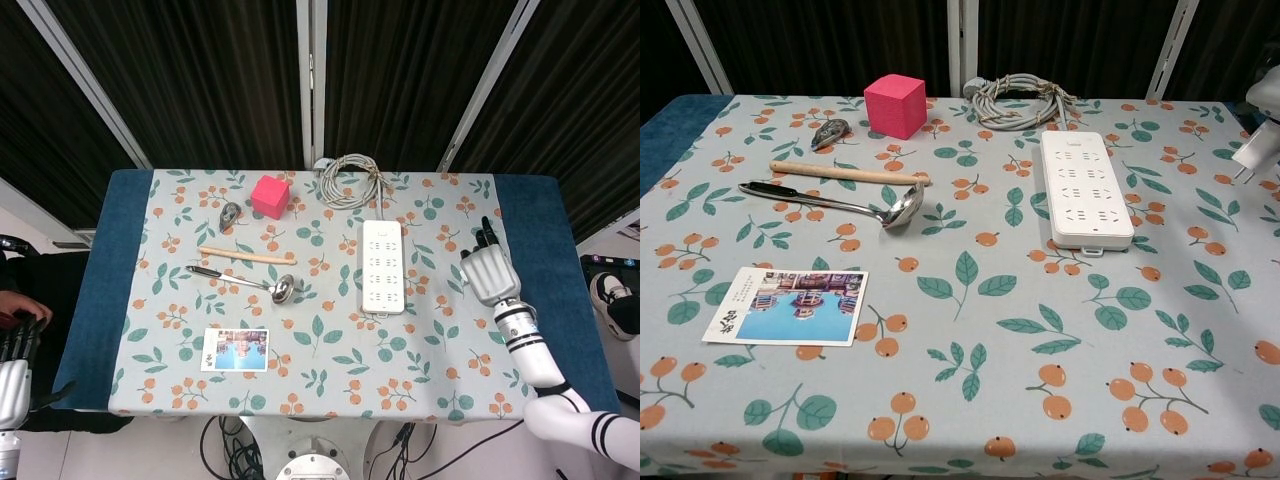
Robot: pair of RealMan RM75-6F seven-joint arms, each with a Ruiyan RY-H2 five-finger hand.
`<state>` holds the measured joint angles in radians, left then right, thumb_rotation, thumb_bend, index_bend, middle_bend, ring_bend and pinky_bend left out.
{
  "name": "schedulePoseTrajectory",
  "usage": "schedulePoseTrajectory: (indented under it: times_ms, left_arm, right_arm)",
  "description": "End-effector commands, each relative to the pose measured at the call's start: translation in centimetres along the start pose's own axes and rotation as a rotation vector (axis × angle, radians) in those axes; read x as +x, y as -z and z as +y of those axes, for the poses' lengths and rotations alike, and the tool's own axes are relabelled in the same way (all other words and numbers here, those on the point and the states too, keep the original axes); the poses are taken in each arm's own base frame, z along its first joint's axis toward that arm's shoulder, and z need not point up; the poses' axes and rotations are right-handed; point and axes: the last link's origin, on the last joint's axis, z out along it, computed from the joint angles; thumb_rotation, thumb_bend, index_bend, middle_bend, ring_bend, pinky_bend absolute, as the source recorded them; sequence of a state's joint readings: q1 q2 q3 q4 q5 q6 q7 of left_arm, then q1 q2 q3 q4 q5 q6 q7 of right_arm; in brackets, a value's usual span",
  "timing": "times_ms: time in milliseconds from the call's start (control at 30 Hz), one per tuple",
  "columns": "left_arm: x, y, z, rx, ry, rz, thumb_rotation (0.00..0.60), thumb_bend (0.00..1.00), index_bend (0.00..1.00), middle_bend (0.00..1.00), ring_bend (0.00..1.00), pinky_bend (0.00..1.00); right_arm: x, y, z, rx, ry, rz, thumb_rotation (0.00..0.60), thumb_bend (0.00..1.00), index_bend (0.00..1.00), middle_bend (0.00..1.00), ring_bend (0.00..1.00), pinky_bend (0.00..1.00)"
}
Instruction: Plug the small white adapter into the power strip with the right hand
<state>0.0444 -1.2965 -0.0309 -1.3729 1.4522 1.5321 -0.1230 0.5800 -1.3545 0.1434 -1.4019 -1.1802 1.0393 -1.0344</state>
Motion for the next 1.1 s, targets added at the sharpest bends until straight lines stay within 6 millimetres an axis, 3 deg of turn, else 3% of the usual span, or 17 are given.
schedulePoseTrajectory:
  times_ms: [33,433,1100]
  left_arm:
    - [-0.1,-0.1,0.1,-0.003,0.002,-0.004,0.600,0.00,0.06,0.00,0.00,0.00]
    - [-0.4,-0.4,0.0,0.001,0.004,-0.013,0.600,0.00,0.06,0.00,0.00,0.00]
    - [-0.9,-0.4,-0.4,0.008,0.015,-0.025,0.600,0.00,0.06,0.00,0.00,0.00]
  right_arm:
    - [0.6,-1.4,-1.2,0.009,0.064,-0.011,0.600,0.45,0.68,0.54,0.20,0.00]
    - [0.0,-2.7,-4.0,0.040,0.198,-0.021,0.600,0.45,0.68,0.53,0.20,0.00]
    - [0.2,-1.9,-7.1,0.047,0.253,-0.005,0.600,0.45,0.66,0.49,0.20,0.00]
